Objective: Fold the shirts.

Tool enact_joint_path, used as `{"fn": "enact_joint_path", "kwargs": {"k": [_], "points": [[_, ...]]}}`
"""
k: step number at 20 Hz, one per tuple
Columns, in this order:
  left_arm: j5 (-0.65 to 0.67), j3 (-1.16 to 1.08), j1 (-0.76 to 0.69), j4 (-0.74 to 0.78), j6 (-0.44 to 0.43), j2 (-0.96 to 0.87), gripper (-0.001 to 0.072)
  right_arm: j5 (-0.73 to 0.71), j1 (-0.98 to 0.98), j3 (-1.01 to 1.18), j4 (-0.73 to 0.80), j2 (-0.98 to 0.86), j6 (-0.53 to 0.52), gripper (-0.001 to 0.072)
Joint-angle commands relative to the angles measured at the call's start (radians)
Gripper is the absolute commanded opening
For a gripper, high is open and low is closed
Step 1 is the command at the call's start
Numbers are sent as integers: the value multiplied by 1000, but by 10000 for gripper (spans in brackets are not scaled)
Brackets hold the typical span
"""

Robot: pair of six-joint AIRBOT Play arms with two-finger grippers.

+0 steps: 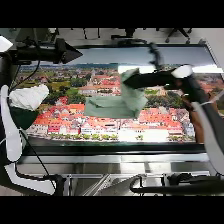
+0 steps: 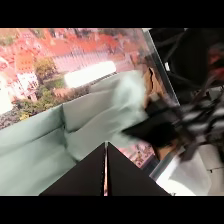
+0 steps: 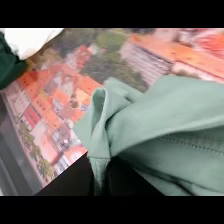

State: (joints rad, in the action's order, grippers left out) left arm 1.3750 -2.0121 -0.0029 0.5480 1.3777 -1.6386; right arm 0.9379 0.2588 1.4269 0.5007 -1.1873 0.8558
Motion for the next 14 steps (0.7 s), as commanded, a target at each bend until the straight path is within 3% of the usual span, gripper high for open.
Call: {"fn": "enact_joint_path", "kwargs": {"k": [1,2,3,5,7,9,14], "points": [[49,0,19,3,-46,38,15,-483,368,2,-32,-160,-161,117],[61,0,3,3,-59,31,15,-628,459,7,-34,-213,-240,385],[73,0,-8,2,-61,23,16,-712,522,15,-34,-250,-312,480],[84,0,-30,2,-68,5,15,-702,559,17,-18,-238,-391,480],[93,0,-36,2,-71,0,15,-580,510,16,57,-167,-368,479],[93,0,-35,0,-70,2,15,-446,407,16,170,-88,-220,479],[118,0,-36,0,-69,2,16,-60,12,16,580,27,392,479]]}}
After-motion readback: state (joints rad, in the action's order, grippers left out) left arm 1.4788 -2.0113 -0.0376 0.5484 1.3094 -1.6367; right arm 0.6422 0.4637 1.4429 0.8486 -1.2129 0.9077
